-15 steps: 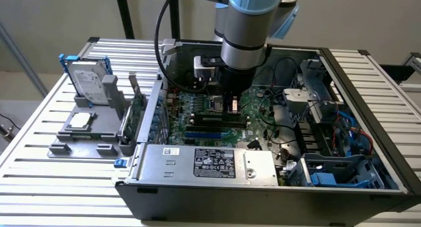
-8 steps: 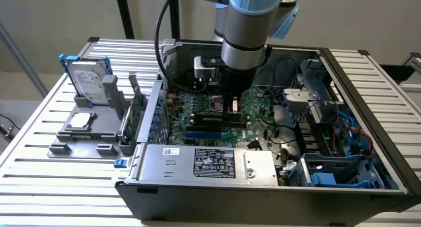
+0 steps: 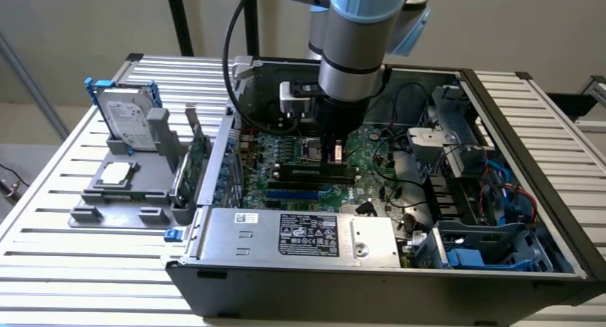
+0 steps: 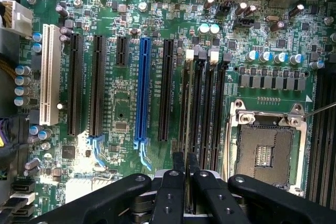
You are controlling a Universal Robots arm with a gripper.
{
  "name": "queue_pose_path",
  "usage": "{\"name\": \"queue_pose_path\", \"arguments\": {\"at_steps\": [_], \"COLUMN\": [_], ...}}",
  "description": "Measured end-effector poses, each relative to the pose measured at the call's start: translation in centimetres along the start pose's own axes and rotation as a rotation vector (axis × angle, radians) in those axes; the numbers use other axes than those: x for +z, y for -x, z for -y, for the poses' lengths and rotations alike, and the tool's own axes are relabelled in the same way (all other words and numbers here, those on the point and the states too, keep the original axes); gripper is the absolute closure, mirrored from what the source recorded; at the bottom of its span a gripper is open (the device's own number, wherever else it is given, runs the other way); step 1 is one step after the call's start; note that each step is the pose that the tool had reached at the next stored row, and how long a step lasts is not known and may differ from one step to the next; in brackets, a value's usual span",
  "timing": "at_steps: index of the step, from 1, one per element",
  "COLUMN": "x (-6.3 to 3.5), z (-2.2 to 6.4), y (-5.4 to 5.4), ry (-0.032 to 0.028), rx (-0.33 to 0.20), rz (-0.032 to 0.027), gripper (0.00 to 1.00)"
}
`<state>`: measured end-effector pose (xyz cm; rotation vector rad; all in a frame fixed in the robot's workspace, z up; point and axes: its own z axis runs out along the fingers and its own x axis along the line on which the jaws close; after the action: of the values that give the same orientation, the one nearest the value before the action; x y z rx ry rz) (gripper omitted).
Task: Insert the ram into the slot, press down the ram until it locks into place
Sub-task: 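Insert the ram into the slot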
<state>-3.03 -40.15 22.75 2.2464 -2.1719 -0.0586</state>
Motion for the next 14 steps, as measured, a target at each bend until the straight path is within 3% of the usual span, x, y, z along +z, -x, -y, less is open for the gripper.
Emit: {"name": "queue_pose_path", "arguments": {"at_steps": [14], "x": [0.59], "z": [0.03], "y": [-0.01], "ry": [-0.0004], "rx": [0.008], "rz": [0.0003], "gripper": [0.85]}}
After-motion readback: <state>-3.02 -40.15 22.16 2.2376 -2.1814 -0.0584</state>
